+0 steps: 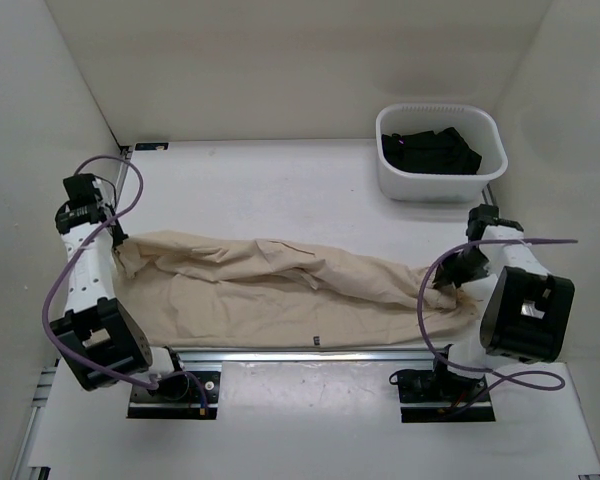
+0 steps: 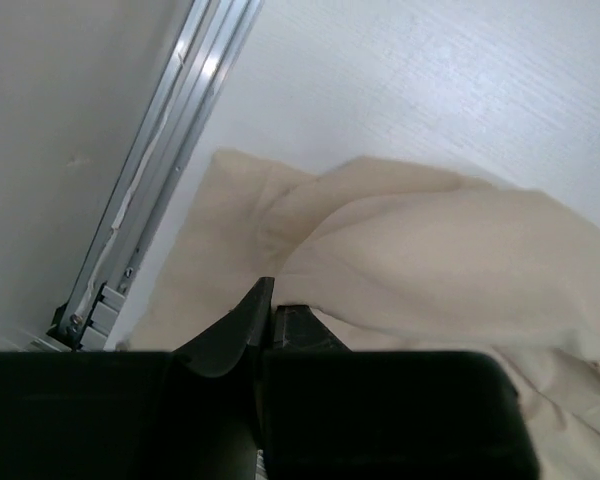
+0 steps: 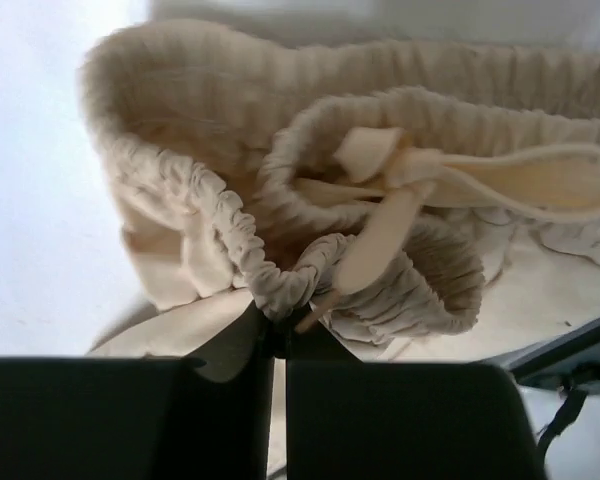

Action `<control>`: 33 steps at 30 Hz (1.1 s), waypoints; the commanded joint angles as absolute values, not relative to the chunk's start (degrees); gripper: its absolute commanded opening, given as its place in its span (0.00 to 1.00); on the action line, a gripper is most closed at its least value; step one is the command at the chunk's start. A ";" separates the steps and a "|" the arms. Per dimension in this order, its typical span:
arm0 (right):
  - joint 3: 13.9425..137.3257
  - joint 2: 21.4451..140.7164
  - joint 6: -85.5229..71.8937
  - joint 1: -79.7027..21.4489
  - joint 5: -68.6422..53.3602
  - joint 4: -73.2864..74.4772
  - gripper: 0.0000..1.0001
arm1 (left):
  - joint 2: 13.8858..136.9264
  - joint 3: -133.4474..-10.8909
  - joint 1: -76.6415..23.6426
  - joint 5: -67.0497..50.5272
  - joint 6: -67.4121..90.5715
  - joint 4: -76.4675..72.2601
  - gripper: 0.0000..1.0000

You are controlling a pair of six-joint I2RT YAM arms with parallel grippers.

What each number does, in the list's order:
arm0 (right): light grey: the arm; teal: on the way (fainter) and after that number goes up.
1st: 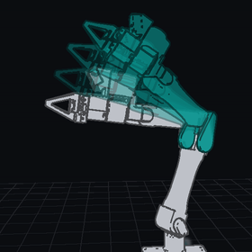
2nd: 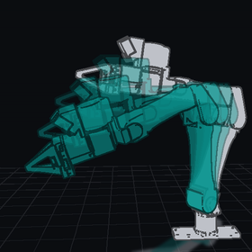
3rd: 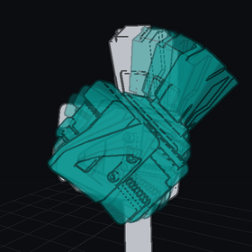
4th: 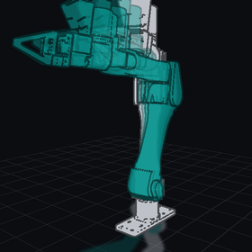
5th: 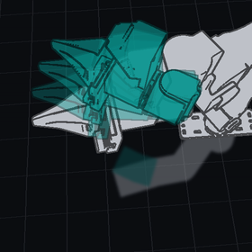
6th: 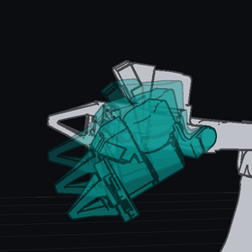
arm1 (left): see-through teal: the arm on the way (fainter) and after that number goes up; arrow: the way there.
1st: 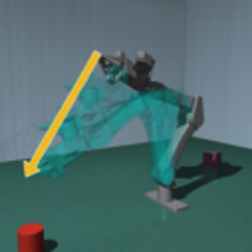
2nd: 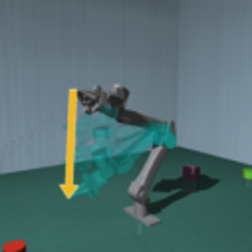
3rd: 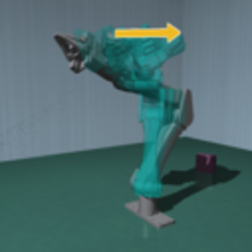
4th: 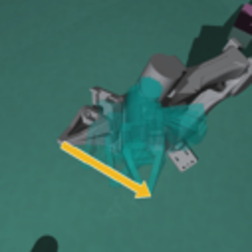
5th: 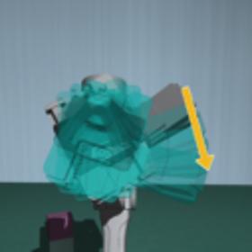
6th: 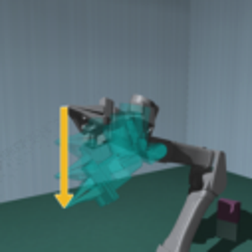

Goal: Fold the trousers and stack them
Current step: Fold the trousers

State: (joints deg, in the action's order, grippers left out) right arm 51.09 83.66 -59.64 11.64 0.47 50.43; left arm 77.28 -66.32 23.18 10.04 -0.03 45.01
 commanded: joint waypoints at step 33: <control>54.00 74.71 -37.27 18.10 -4.47 35.52 0.00 | 63.02 -54.59 34.10 10.47 0.00 55.18 0.14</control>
